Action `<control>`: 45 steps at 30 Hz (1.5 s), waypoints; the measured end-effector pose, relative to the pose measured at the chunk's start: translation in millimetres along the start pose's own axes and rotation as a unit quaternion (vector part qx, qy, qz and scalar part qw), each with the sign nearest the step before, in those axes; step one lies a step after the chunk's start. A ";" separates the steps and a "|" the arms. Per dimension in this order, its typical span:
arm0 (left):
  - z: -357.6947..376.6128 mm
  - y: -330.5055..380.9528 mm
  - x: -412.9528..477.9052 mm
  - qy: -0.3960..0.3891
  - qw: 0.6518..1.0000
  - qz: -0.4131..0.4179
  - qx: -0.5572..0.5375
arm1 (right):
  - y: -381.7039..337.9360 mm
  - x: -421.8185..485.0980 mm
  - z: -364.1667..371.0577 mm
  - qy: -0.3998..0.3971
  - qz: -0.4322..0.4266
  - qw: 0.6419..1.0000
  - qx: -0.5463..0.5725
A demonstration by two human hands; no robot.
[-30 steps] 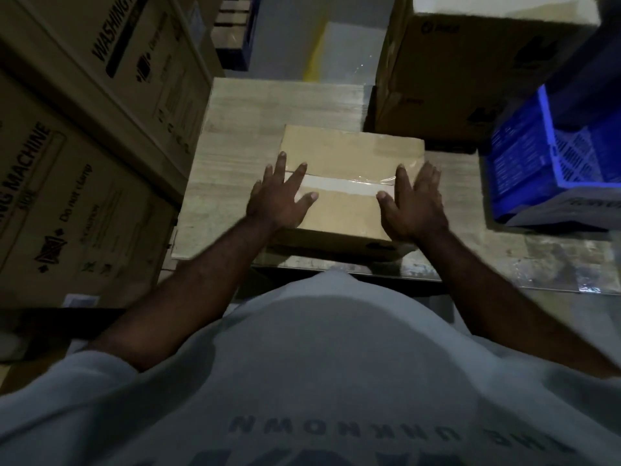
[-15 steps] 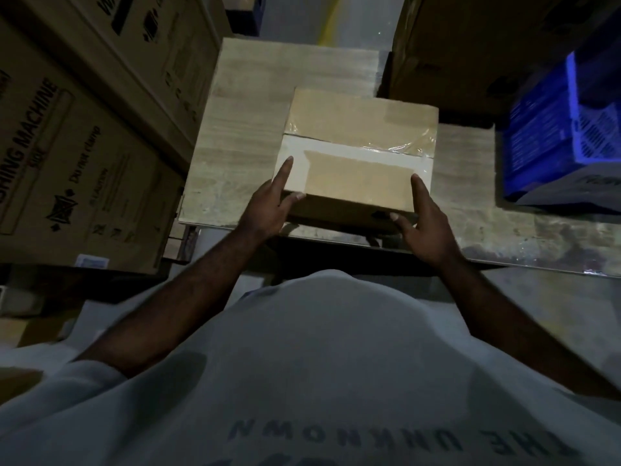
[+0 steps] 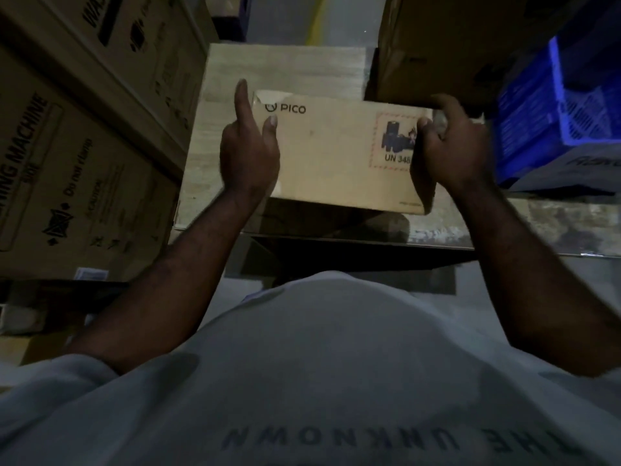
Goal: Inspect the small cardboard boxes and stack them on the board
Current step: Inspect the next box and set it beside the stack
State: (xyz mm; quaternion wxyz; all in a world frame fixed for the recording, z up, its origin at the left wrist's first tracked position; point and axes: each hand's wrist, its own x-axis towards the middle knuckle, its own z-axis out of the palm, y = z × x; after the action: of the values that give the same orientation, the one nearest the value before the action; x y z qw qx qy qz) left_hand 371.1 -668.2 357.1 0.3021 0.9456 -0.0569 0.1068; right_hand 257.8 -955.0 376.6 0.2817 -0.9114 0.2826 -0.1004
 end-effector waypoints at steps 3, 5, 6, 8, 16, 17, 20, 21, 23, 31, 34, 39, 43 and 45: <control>11.5 -3.4 10.8 -0.076 0.997 0.017 0.012 | -8.3 11.7 7.1 -0.014 -0.011 1.000 -0.001; 17.0 -1.9 14.7 -0.122 0.992 0.003 0.040 | -13.9 19.1 13.3 -0.020 -0.015 1.000 -0.006; 18.5 -0.1 16.9 -0.134 0.990 0.000 0.053 | -16.5 21.9 16.6 -0.024 -0.017 1.000 -0.008; 18.0 3.6 21.3 -0.136 0.987 0.019 0.078 | -19.0 25.8 24.9 -0.046 -0.023 0.999 -0.003; 20.4 0.5 1.8 -0.085 0.965 0.212 0.130 | -25.9 -27.0 35.9 -0.055 -0.105 0.982 -0.145; 19.9 -0.2 -5.4 -0.102 0.962 0.211 0.140 | -26.5 -37.9 37.3 -0.047 -0.123 0.978 -0.162; 17.3 -1.6 -18.3 -0.141 0.953 0.201 0.180 | -23.2 -57.2 46.4 -0.035 -0.147 0.964 -0.218; 16.3 -1.4 -19.2 -0.153 0.948 0.202 0.191 | -21.3 -59.1 49.0 -0.030 -0.150 0.961 -0.229; 15.4 -1.0 -18.7 -0.174 0.940 0.205 0.209 | -18.6 -59.1 53.2 -0.012 -0.155 0.960 -0.234; 12.3 1.4 -15.5 -0.226 0.919 0.207 0.250 | -14.8 -56.7 61.3 0.030 -0.167 0.956 -0.239; 10.3 3.3 -13.3 -0.241 0.912 0.203 0.261 | -16.2 -54.3 60.4 0.031 -0.172 0.954 -0.244; 9.2 6.2 -6.7 -0.258 0.907 0.204 0.262 | -15.6 -50.3 58.4 0.029 -0.174 0.951 -0.254; 9.0 3.9 -6.9 -0.252 0.910 0.208 0.255 | -17.4 -51.9 58.1 0.019 -0.169 0.950 -0.261; 6.9 5.8 -6.0 -0.249 0.917 0.202 0.238 | -20.6 -52.5 56.5 0.015 -0.161 0.952 -0.260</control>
State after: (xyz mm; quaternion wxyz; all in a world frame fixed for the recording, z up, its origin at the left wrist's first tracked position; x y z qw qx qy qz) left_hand 365.4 -676.7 353.5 0.0166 0.9540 -0.2926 -0.0629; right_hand 243.6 -885.1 340.7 0.0108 -0.9848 0.1529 -0.0814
